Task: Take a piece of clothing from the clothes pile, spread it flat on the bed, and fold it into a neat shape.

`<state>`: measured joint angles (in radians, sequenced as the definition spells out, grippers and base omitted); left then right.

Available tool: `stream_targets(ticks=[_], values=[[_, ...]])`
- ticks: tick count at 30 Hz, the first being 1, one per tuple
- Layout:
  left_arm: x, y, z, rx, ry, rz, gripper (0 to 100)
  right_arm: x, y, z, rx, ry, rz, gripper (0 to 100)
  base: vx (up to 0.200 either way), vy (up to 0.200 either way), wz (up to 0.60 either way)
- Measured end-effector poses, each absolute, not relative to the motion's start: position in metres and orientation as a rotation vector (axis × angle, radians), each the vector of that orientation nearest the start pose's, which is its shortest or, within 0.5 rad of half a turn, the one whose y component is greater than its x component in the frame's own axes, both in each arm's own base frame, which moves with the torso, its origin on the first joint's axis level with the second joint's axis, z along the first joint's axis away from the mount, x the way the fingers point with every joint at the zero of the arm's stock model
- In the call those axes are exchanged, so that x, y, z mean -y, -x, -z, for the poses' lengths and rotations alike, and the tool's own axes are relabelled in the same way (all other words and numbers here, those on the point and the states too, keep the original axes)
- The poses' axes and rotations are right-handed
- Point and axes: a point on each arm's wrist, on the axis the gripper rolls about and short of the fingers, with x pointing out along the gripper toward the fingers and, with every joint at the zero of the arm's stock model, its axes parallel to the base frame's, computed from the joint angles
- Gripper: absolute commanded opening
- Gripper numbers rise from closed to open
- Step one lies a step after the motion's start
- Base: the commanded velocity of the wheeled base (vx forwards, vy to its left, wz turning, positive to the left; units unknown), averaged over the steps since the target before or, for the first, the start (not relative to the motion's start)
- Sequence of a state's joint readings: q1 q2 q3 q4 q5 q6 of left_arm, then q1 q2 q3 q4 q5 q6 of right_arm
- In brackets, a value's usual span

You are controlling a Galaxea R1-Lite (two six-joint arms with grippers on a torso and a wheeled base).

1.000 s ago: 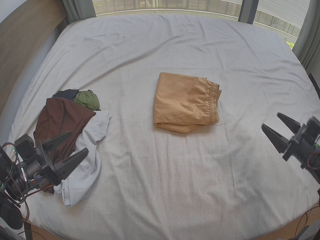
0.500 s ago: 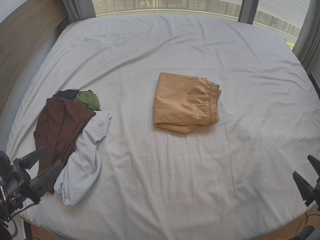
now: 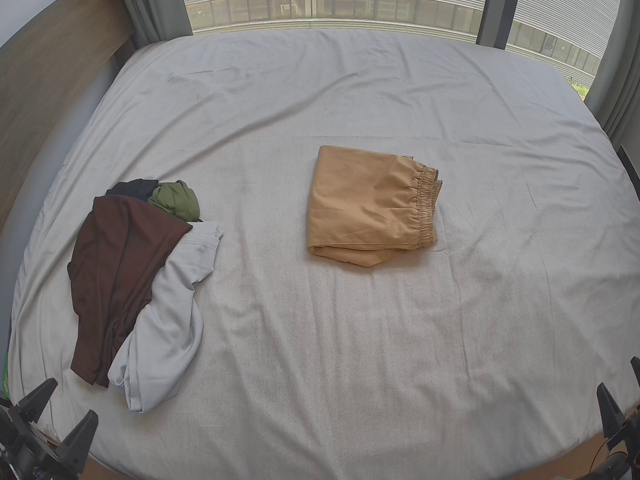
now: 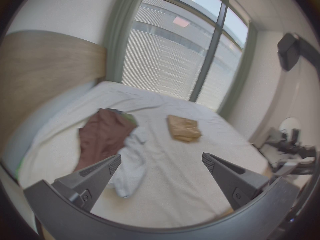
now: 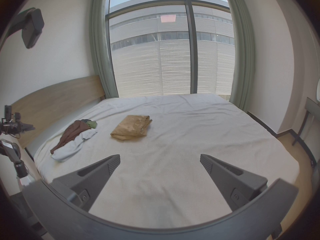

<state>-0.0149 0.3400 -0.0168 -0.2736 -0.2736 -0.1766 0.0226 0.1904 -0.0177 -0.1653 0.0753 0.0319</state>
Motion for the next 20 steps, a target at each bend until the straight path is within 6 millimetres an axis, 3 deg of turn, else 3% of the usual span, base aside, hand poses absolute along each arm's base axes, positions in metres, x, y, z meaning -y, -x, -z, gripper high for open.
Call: stream_targets(ticks=[7,20], values=[[-0.001,0.014,-0.089,-0.034,0.071,-0.033,100,0.000,0.018,-0.086,-0.015,-0.006,-0.032,100,0.000,0.000,0.00],[-0.001,0.023,-0.081,-0.001,0.004,-0.033,100,0.000,0.023,-0.081,0.004,0.014,-0.015,100,0.000,0.000,0.00]])
